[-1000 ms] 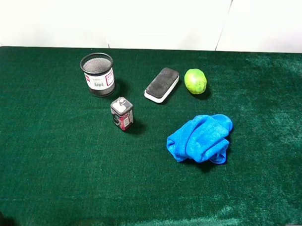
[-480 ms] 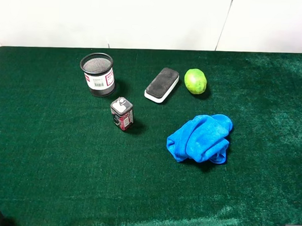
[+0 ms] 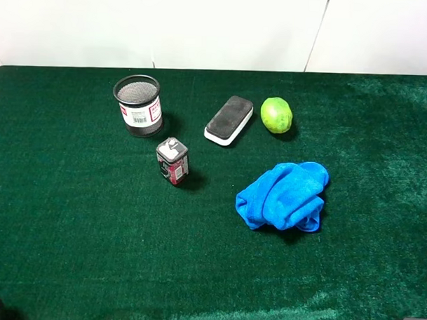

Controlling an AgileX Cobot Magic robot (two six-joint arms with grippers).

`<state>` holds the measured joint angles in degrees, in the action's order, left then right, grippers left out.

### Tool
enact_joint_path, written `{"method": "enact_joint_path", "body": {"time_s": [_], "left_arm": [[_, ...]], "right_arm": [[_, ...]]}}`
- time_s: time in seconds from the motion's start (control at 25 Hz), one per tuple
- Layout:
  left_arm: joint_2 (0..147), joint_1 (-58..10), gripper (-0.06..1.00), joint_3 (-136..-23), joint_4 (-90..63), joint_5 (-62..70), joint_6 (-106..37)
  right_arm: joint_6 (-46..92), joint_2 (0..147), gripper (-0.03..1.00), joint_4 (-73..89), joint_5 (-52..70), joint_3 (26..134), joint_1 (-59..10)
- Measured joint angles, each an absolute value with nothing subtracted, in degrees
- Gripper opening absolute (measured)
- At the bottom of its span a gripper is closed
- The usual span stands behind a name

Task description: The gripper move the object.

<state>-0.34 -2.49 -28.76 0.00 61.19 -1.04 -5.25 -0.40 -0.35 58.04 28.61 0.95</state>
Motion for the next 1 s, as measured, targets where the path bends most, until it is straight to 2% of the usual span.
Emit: {"method": "enact_joint_path", "body": {"time_s": [1.0], "left_arm": [[-0.3,-2.5,0.99,-28.6,-0.6,61.1,-1.3]], "right_arm": [[-5.3,-0.4,0.70,-0.3,58.1,28.6,1.0]]}}
